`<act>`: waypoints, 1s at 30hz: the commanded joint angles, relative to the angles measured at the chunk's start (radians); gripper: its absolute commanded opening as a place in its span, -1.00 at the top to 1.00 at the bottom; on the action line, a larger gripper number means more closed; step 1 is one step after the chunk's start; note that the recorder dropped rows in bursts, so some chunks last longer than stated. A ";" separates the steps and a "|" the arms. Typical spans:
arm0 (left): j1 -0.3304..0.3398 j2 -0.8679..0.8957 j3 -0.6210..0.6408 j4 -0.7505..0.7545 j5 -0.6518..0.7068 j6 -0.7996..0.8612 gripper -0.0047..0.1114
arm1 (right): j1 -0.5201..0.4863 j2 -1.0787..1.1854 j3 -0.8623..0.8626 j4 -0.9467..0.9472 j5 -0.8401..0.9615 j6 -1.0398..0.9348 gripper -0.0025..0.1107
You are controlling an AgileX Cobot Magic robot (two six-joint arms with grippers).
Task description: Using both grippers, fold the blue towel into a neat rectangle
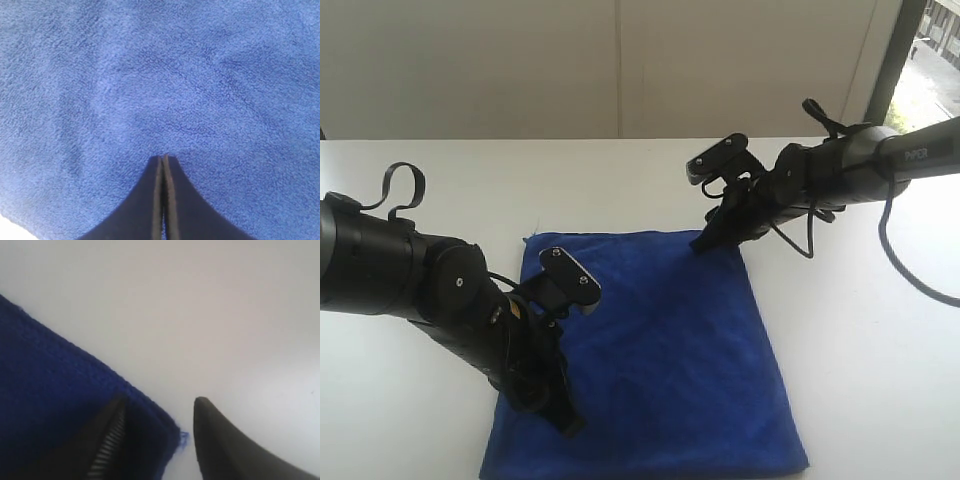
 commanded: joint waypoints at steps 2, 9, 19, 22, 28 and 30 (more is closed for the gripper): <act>-0.001 0.027 0.008 -0.010 0.020 -0.001 0.92 | -0.016 0.000 -0.003 -0.024 -0.047 -0.008 0.18; -0.001 0.027 0.008 -0.010 0.020 0.001 0.92 | -0.046 -0.014 -0.003 -0.044 -0.058 -0.008 0.18; -0.001 0.014 0.001 -0.010 0.011 0.003 0.92 | -0.066 -0.056 -0.003 -0.049 -0.043 -0.010 0.18; -0.001 -0.042 -0.032 0.001 0.017 0.004 0.92 | -0.066 -0.168 -0.003 -0.049 0.052 -0.031 0.18; -0.001 -0.261 -0.122 0.125 0.206 0.037 0.92 | -0.064 -0.454 -0.003 -0.028 0.378 -0.192 0.19; -0.001 -0.331 -0.131 0.187 0.317 0.053 0.92 | -0.064 -0.518 -0.003 0.011 0.541 -0.266 0.19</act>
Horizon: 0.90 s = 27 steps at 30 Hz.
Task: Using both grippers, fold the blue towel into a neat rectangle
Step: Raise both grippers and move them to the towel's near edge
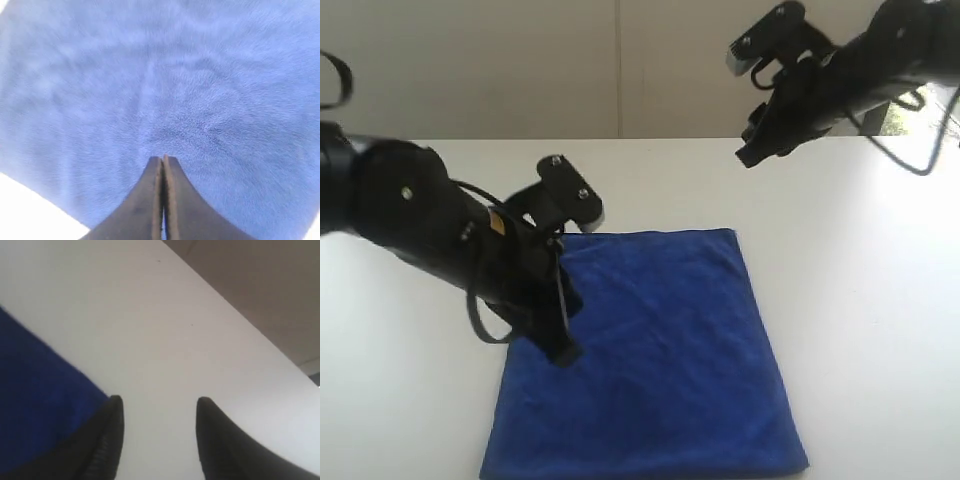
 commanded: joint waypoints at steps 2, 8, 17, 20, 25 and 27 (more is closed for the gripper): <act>-0.001 -0.212 -0.023 0.157 0.373 0.036 0.92 | -0.006 -0.212 0.001 0.127 0.491 -0.187 0.20; -0.001 -0.248 0.065 -0.050 0.593 0.168 0.92 | 0.079 -0.422 0.253 0.216 0.649 -0.250 0.34; -0.001 -0.248 0.263 -0.235 0.341 0.631 0.10 | 0.228 -0.493 0.611 0.120 0.361 -0.487 0.17; -0.001 -0.241 0.301 -0.204 0.221 0.654 -0.02 | 0.236 -0.485 0.668 0.075 0.250 -0.487 0.04; -0.001 -0.182 0.355 -0.141 0.127 0.653 -0.01 | 0.236 -0.456 0.727 0.045 0.141 -0.501 0.01; -0.001 -0.145 0.359 -0.141 0.094 0.653 -0.01 | 0.253 -0.433 0.734 0.043 0.134 -0.531 0.01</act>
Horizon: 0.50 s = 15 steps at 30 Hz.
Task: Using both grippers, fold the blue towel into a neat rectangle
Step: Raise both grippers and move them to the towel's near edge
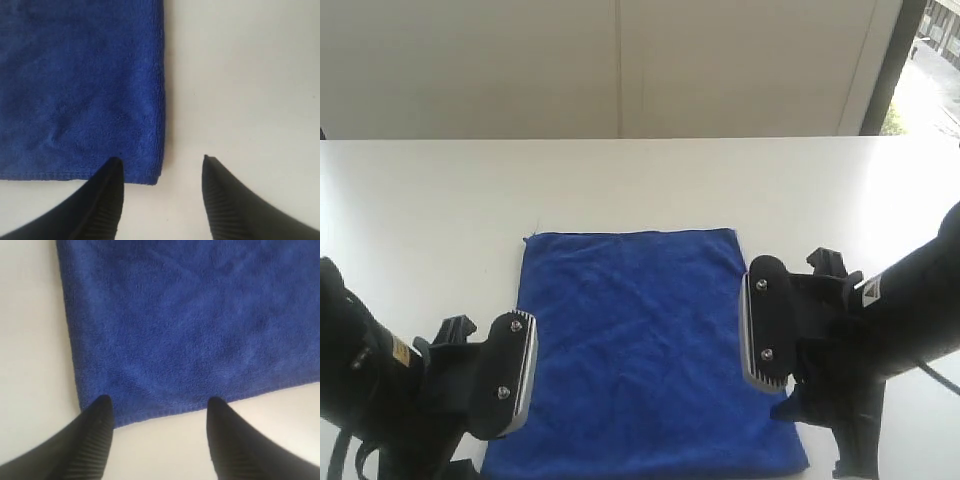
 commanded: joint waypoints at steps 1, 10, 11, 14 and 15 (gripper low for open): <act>-0.001 0.053 0.016 0.001 -0.044 0.005 -0.01 | 0.022 0.034 0.017 -0.007 -0.038 -0.042 0.01; -0.001 0.105 0.016 0.009 -0.077 0.006 0.00 | 0.029 0.149 0.017 -0.038 -0.070 -0.058 0.06; -0.001 0.108 0.016 0.009 -0.077 0.011 0.00 | 0.029 0.154 0.017 -0.038 -0.070 -0.064 0.06; -0.001 0.117 0.016 0.009 -0.076 0.031 0.00 | 0.029 0.169 0.017 -0.038 -0.070 -0.068 0.06; -0.001 0.120 0.016 0.009 -0.078 0.031 0.00 | 0.029 0.174 0.017 -0.038 -0.070 -0.074 0.06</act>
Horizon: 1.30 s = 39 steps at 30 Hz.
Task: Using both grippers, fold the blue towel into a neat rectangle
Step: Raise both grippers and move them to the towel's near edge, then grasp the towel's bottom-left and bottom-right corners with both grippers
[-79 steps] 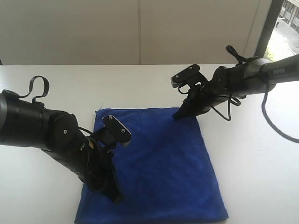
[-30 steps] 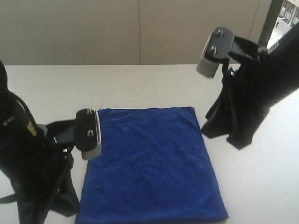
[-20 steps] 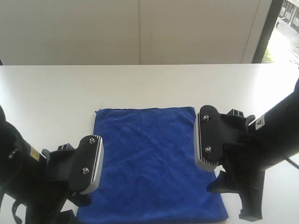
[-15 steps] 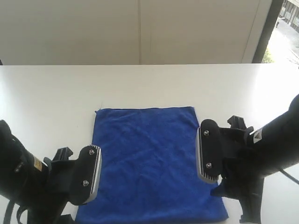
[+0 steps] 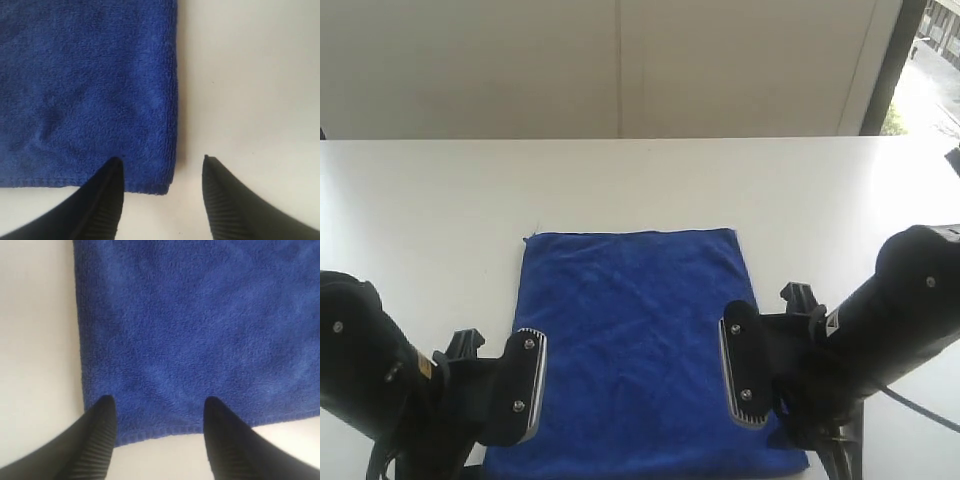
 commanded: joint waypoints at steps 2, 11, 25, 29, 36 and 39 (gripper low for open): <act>-0.001 0.019 0.006 -0.002 0.011 0.014 0.00 | 0.001 0.027 0.006 -0.006 -0.006 -0.027 0.06; -0.001 0.056 0.006 0.000 -0.010 0.014 0.00 | 0.011 0.048 0.006 -0.006 0.059 -0.035 0.06; -0.001 0.057 0.006 0.018 -0.026 0.014 0.00 | 0.062 0.040 0.062 -0.054 -0.019 -0.031 0.06; -0.001 0.057 0.006 0.034 -0.026 0.014 0.00 | 0.062 0.044 0.062 -0.058 -0.021 -0.029 0.06; -0.001 0.058 0.006 0.038 -0.036 0.014 0.00 | 0.062 0.079 0.062 -0.058 -0.021 -0.024 0.10; -0.001 0.060 0.006 0.044 -0.045 0.014 0.00 | 0.062 0.079 0.062 -0.058 -0.021 -0.024 0.15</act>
